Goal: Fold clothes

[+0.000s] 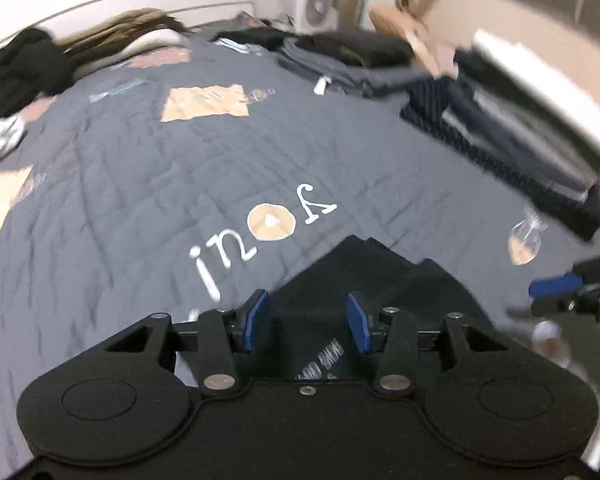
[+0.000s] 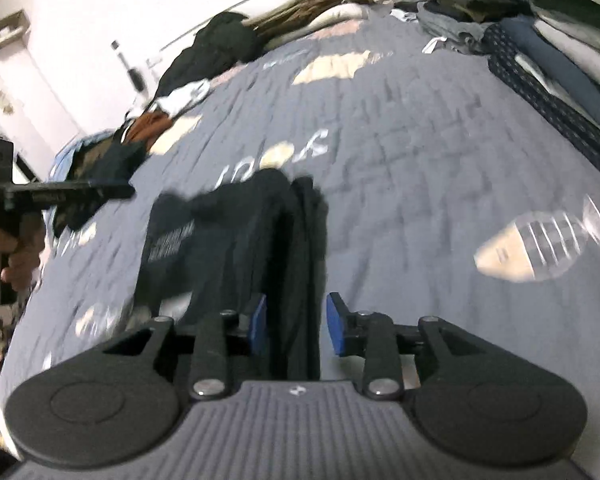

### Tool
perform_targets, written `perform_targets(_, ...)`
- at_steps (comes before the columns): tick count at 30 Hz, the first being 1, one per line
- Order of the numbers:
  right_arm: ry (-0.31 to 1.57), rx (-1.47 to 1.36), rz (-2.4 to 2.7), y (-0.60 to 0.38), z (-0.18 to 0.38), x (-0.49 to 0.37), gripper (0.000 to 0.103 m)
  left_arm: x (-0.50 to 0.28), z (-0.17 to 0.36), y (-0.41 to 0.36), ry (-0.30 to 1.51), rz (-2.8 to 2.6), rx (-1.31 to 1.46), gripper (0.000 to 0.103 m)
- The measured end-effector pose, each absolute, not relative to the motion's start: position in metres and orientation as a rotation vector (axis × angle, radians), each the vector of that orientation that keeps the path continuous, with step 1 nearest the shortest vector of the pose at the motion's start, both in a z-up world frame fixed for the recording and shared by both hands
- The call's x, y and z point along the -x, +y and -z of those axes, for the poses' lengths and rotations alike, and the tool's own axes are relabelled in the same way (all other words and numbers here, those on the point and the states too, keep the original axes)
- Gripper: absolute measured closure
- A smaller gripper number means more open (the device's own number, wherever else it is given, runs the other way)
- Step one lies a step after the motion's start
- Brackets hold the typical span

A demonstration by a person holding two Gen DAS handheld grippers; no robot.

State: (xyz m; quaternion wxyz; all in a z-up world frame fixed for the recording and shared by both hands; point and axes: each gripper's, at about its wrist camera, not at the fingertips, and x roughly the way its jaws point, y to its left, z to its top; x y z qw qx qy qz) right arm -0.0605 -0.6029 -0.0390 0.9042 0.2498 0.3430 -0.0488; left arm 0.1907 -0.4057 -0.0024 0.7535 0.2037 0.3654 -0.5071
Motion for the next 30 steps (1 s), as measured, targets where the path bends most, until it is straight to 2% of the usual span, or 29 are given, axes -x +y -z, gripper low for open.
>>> perform_targets(4,0.623,-0.592,0.072,-0.612,0.053,0.044,0.070,-0.196,0.023,-0.447,0.824,1.163,-0.595,0.060)
perform_targets(6,0.637,-0.599,0.061,-0.614,0.059,0.036,0.070,-0.195,0.040,-0.462,0.851,1.187,-0.664,0.061)
perform_targets(20,0.649,-0.598,0.046,-0.615,0.069,0.025,0.067,-0.169,0.066,-0.478,0.895,1.330,-0.877,0.061)
perform_targets(21,0.648,-0.600,0.044,-0.615,0.069,0.025,0.067,-0.169,0.067,-0.479,0.894,1.332,-0.880,0.063)
perform_targets(22,0.648,-0.603,0.043,-0.615,0.069,0.025,0.066,-0.168,0.067,-0.480,0.887,1.332,-0.881,0.080)
perform_targets(23,0.647,-0.605,0.042,-0.615,0.068,0.025,0.066,-0.167,0.067,-0.481,0.880,1.332,-0.882,0.091)
perform_targets(24,0.646,-0.608,0.041,-0.615,0.068,0.025,0.065,-0.166,0.067,-0.482,0.873,1.333,-0.883,0.098)
perform_targets(27,0.647,-0.613,0.048,-0.615,0.069,0.025,0.063,-0.163,0.067,-0.485,0.851,1.333,-0.885,0.101)
perform_targets(30,0.645,-0.617,0.061,-0.617,0.069,0.025,0.063,-0.176,0.051,-0.483,0.830,1.306,-0.773,0.102)
